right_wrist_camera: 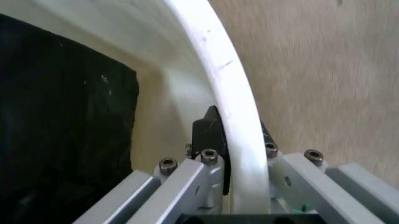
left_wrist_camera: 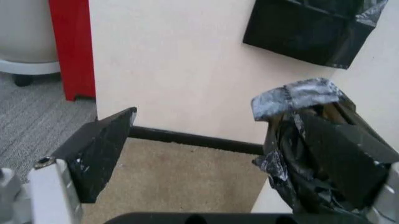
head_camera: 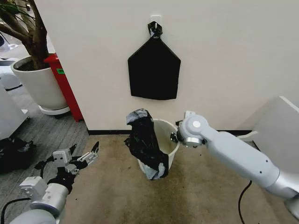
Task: Place the garbage bag over the trash bin.
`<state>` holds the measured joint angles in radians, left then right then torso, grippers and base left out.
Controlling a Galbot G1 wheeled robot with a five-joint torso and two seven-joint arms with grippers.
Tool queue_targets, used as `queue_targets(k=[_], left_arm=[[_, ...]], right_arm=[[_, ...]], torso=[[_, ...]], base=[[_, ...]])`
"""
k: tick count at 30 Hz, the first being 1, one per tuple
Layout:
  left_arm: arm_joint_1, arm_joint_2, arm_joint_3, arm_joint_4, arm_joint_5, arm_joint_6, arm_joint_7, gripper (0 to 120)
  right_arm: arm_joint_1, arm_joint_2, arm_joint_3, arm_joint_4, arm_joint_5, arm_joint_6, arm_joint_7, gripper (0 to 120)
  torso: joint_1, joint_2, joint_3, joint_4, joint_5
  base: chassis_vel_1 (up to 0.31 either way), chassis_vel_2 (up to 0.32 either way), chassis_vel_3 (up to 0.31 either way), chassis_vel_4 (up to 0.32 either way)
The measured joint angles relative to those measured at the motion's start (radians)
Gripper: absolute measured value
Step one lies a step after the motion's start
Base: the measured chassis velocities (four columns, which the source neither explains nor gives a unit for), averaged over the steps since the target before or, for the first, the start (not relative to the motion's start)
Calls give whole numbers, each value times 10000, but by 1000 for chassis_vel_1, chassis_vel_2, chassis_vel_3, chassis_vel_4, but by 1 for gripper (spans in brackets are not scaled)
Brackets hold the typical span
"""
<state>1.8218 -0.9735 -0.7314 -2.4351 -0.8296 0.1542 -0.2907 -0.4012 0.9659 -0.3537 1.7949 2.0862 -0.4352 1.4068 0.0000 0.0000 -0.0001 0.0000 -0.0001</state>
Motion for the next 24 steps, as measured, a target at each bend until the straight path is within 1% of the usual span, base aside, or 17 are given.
queue_targets(k=[1,3,7,9,11,15,24], left_arm=[[0,0,0,0,0,0,0,100],[-27,24,29,34,0,-4,-2,100],[-74,46,145,84,39,-44,-14,100],[-79,47,169,88,52,-50,-16,100],[-76,40,220,89,87,-75,-19,100],[-1,-15,250,89,170,-103,-21,100],[57,-25,248,55,223,-134,-24,100]], right_arm=[[0,0,0,0,0,0,0,0],[-614,61,424,195,116,310,215,0],[-1386,261,827,296,-300,538,225,0],[-1508,311,883,294,-409,539,188,0],[-1793,429,923,285,-985,517,-49,0],[-2185,678,900,102,-1676,460,-274,0],[-2443,794,922,-227,-2321,381,-451,0]], torso=[[0,0,0,0,0],[0,0,0,0,1],[0,0,0,-1,0],[0,0,0,-1,0],[0,0,0,0,1],[0,0,0,1,0],[0,0,0,0,0]], base=[[0,0,0,0],[0,0,0,0],[0,0,0,0],[0,0,0,0],[0,0,0,0],[0,0,0,0],[0,0,0,0]])
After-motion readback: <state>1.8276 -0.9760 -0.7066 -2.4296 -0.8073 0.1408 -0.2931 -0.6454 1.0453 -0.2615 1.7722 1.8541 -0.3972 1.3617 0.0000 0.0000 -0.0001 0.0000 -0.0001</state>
